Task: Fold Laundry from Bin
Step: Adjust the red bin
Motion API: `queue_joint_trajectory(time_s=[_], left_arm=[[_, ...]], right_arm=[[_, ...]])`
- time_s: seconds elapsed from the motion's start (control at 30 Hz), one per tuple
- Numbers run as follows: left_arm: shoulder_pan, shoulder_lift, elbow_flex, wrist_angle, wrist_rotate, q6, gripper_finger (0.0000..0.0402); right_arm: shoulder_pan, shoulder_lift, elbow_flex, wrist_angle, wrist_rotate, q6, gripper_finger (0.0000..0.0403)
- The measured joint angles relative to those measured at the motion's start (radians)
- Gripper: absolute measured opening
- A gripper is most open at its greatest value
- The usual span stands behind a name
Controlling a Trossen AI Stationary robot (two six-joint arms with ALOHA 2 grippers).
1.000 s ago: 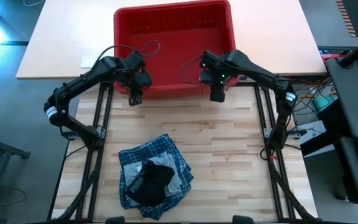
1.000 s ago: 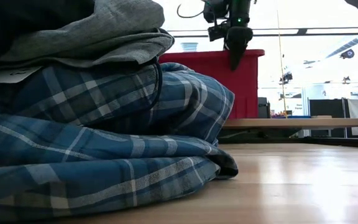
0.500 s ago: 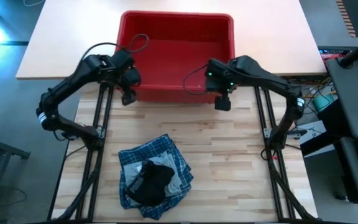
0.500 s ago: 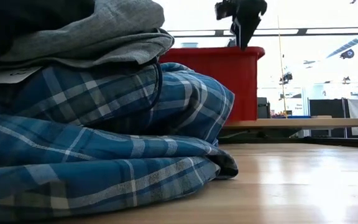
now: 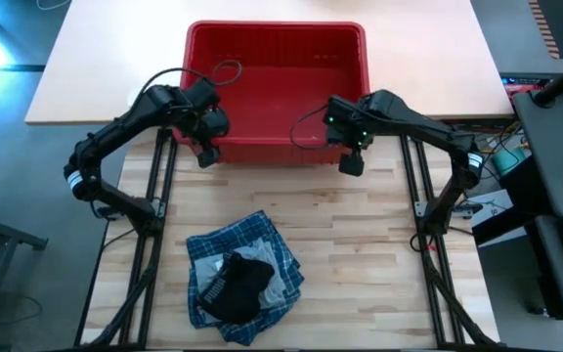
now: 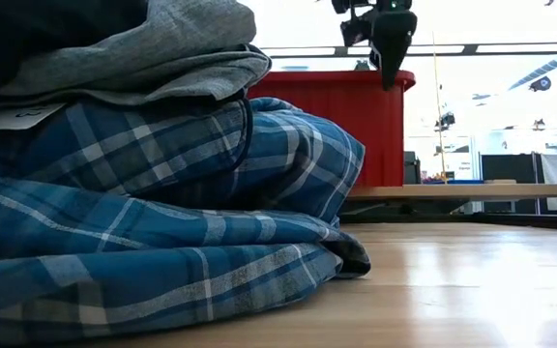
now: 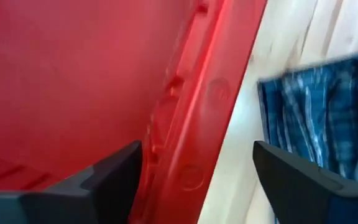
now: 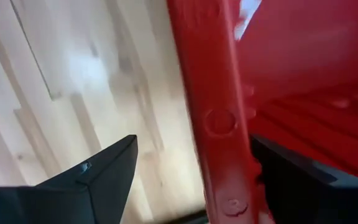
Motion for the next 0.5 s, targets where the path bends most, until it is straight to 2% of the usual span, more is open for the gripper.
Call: queue_joint_trajectory(time_s=[0.23, 0.37, 0.5], left_arm=[[-0.037, -0.007, -0.002, 0.005, -0.032, 0.078, 0.0332], [-0.072, -0.016, -0.002, -0.004, -0.020, 0.071, 0.0338], [-0.092, -0.015, -0.011, -0.012, 0.020, 0.036, 0.0338]], right_arm=[[0.032, -0.020, -0.042, -0.033, 0.000, -0.024, 0.0329], [0.049, -0.069, -0.039, -0.032, -0.001, -0.041, 0.0338], [0.040, -0.120, -0.068, -0.033, -0.021, 0.016, 0.0337]])
